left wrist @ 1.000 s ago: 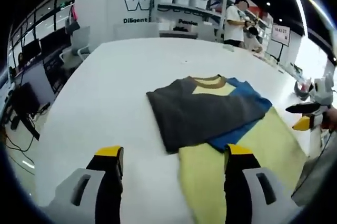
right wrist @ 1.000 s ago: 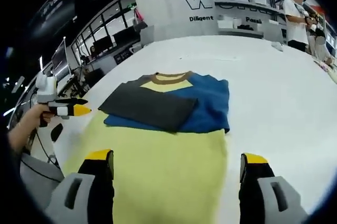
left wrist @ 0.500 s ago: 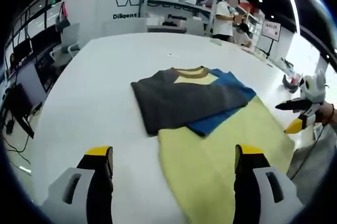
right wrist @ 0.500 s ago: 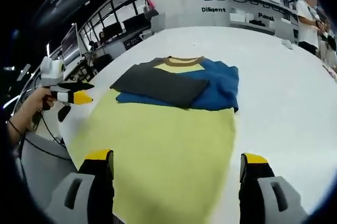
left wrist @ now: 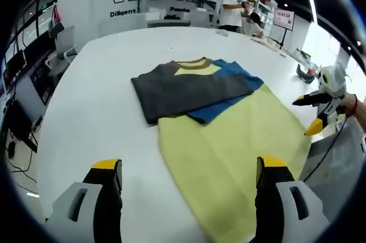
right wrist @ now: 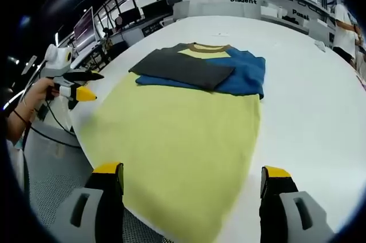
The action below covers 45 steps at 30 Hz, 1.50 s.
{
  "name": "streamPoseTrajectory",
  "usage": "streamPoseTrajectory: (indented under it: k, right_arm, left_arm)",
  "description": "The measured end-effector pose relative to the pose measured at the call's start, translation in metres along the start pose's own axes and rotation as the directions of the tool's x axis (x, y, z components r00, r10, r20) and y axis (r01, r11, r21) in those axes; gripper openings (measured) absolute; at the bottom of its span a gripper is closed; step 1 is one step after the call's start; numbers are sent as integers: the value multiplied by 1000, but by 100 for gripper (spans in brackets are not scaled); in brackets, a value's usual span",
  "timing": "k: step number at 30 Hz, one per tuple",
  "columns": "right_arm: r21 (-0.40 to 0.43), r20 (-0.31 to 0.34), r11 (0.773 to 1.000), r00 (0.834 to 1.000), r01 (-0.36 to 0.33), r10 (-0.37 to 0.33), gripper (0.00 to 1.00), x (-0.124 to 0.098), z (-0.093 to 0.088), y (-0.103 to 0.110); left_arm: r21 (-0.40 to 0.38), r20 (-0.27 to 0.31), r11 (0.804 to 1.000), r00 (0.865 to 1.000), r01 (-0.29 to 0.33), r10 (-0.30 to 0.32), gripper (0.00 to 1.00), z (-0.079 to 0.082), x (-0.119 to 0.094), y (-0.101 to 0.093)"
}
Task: Fold the garment on the visible template until the final outline fits inside the template.
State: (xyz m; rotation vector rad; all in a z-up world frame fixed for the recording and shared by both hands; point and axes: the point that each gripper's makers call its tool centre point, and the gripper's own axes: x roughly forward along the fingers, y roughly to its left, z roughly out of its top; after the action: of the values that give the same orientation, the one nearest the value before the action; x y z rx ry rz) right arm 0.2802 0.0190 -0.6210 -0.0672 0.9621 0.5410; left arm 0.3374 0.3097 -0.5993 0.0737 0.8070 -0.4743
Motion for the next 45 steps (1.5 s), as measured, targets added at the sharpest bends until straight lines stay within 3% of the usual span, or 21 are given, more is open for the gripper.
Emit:
streamPoseTrajectory:
  k: [7, 8, 14, 21, 24, 26, 32, 36, 40, 45]
  right_arm:
    - [-28, -32, 1000, 999, -8, 7, 96, -4, -11, 7]
    - [-36, -38, 999, 999, -5, 4, 96, -5, -12, 6]
    - [-29, -93, 1000, 996, 3, -6, 95, -7, -25, 4]
    - [-44, -133, 999, 991, 6, -12, 91, -10, -37, 3]
    - [-61, -143, 998, 990, 13, -22, 88, -11, -40, 2]
    - [-72, -158, 997, 987, 22, -33, 85, -12, -42, 0]
    - [-64, -188, 997, 981, 44, -56, 75, -14, -49, -4]
    - [-41, -208, 998, 977, 46, -53, 74, -14, -56, -4]
    - [-44, -223, 997, 972, 61, -69, 70, -15, -59, -6]
    - [-106, -262, 988, 955, 115, -140, 54, -18, -65, -12]
  left_arm:
    - [35, -25, 999, 1000, 10, -9, 96, -12, -6, -8]
    - [39, -59, 999, 998, 30, -28, 96, -21, -7, -13]
    - [42, -100, 998, 994, 50, -46, 96, -31, -13, -21]
    - [64, -141, 997, 990, 31, -22, 93, -44, -20, -26]
    - [24, -188, 999, 981, 49, -43, 89, -55, -24, -32]
    - [33, -175, 999, 984, 43, -37, 87, -55, -23, -33]
    - [20, -211, 998, 976, 53, -47, 80, -64, -27, -39]
    - [4, -223, 999, 974, 33, -31, 80, -72, -29, -37]
    - [-8, -253, 1000, 967, -6, 3, 71, -80, -32, -32]
    - [-37, -259, 999, 966, -19, 9, 61, -83, -33, -32]
